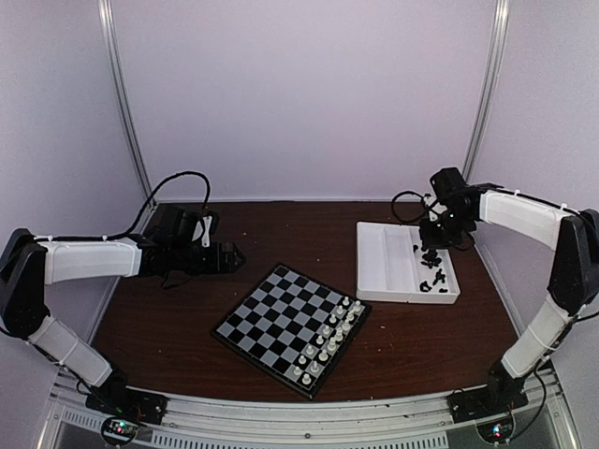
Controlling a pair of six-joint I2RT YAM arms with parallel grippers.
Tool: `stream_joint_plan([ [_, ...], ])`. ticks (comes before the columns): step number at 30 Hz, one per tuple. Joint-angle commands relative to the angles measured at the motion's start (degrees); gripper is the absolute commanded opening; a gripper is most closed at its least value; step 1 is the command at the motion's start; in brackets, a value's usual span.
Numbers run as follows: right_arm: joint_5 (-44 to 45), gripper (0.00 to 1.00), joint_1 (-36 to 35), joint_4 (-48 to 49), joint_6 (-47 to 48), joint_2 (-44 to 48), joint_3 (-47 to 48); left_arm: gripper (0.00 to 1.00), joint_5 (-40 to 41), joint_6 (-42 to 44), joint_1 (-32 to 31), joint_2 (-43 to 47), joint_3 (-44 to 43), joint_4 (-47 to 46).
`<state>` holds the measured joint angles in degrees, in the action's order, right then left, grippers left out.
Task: Set up the chess pieces on the board
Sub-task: Pick up the chess piece from the storage box, then place the chess piece on the chessboard.
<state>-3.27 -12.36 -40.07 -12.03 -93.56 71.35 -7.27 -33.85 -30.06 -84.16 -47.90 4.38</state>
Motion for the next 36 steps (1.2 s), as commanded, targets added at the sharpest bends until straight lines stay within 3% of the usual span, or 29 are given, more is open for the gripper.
stream_joint_plan([
  [1,-4.16,0.08,-7.58,-1.38,3.46,3.88,3.45,0.92,-0.03,1.06,-0.21,0.43,-0.84,-2.14],
  [7,-7.60,0.08,-19.30,-1.04,4.57,1.80,9.01,0.92,-0.47,0.89,-0.20,1.15,0.27,-2.66],
  [15,-7.18,0.07,-27.64,-0.73,4.99,-11.26,20.51,0.92,-0.88,0.54,-0.18,3.58,3.87,-4.01],
  [23,-6.73,0.07,-31.56,-3.10,5.52,-23.13,31.42,0.92,0.02,1.90,-0.23,7.44,6.55,-2.96],
  [36,-7.73,0.07,-34.11,-3.17,5.62,-33.00,38.14,0.92,1.55,4.39,-0.19,9.90,8.00,-1.83],
])
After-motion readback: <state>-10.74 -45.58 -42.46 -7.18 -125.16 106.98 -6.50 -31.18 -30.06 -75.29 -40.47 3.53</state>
